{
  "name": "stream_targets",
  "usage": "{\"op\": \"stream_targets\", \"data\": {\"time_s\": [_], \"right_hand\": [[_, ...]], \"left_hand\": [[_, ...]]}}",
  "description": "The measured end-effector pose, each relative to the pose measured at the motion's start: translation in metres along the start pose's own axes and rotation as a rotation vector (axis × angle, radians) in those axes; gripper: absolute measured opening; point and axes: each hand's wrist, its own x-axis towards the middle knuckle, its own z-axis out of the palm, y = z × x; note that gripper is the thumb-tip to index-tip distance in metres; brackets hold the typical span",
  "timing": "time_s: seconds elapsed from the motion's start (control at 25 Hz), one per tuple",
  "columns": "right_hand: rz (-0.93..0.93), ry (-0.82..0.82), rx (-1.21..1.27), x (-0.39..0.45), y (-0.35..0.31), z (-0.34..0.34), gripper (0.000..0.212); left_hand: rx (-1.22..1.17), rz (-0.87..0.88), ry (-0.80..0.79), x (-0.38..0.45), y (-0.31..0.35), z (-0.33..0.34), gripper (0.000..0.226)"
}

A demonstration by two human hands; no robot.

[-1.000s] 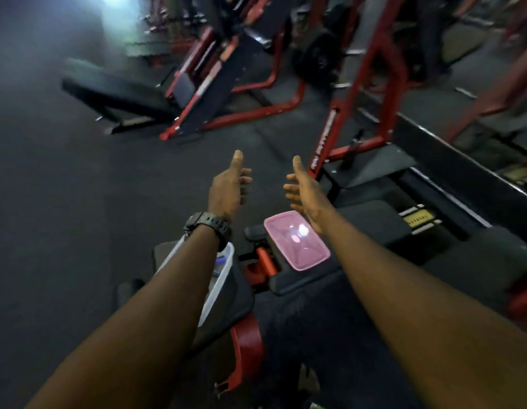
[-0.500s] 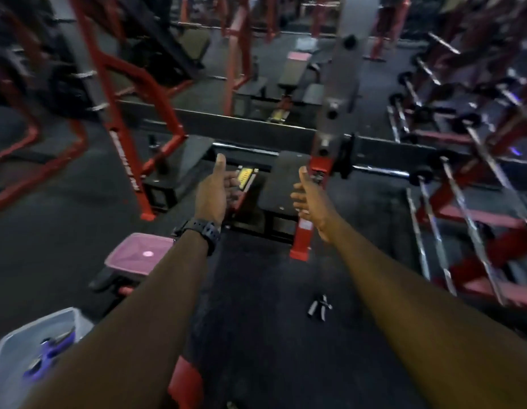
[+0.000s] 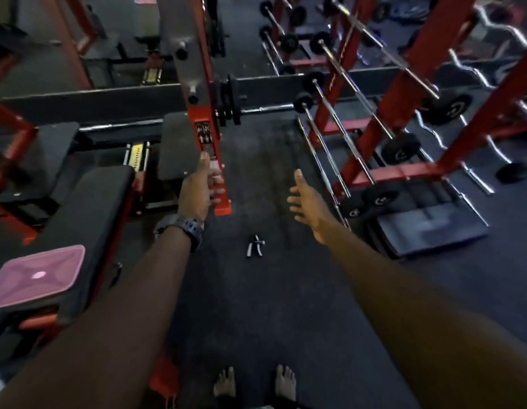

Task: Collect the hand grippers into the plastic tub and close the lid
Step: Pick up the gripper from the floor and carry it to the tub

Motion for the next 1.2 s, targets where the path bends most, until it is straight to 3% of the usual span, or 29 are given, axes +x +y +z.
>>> {"op": "stream_targets", "data": {"time_s": [0.16, 0.64, 0.8, 0.96, 1.2], "right_hand": [[0.050, 0.021, -0.009, 0.001, 0.022, 0.003, 0.064], [0.155, 0.085, -0.036, 0.041, 0.062, 0.054, 0.062], [0.212, 0.064, -0.020, 0.082, 0.081, 0.064, 0.061], [0.298, 0.011, -0.035, 0.146, 0.103, 0.067, 0.059], [0.415, -0.005, -0.055, 0.268, 0.149, 0.080, 0.056]], "left_hand": [[0.025, -0.016, -0.035, -0.002, -0.016, 0.001, 0.072], [0.139, -0.163, -0.141, 0.053, -0.070, -0.024, 0.066], [0.200, -0.221, -0.165, 0.085, -0.099, -0.022, 0.079], [0.248, -0.308, -0.154, 0.133, -0.133, -0.003, 0.068], [0.253, -0.400, -0.118, 0.242, -0.199, 0.036, 0.072]]}}
